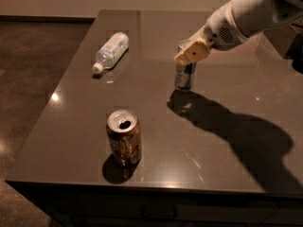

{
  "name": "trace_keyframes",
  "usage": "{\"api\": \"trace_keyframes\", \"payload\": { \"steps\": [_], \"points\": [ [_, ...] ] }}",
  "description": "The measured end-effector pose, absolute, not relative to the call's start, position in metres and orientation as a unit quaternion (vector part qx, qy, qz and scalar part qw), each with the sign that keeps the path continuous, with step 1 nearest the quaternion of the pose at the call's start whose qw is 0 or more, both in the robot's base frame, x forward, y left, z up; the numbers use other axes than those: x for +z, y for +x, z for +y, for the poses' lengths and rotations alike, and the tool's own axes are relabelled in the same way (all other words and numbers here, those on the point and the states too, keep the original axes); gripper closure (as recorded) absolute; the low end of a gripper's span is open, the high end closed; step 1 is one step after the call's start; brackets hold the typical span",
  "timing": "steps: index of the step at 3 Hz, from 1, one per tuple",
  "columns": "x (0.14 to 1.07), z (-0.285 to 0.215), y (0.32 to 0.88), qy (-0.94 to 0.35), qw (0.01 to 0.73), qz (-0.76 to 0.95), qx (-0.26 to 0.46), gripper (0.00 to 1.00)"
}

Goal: Move redbull can near orange can

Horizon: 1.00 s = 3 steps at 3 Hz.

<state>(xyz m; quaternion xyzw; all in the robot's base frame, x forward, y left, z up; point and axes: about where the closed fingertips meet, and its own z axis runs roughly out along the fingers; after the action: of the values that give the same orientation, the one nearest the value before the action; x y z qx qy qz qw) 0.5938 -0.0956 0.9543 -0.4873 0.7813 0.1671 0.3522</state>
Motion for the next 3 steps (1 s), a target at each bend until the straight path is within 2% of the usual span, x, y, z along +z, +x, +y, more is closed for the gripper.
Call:
{"api": "trace_keyframes", "payload": {
  "steps": [3],
  "points": [
    [0.988,-0.072,0.497,-0.619,0.329,0.661,0.267,1.00]
  ]
}}
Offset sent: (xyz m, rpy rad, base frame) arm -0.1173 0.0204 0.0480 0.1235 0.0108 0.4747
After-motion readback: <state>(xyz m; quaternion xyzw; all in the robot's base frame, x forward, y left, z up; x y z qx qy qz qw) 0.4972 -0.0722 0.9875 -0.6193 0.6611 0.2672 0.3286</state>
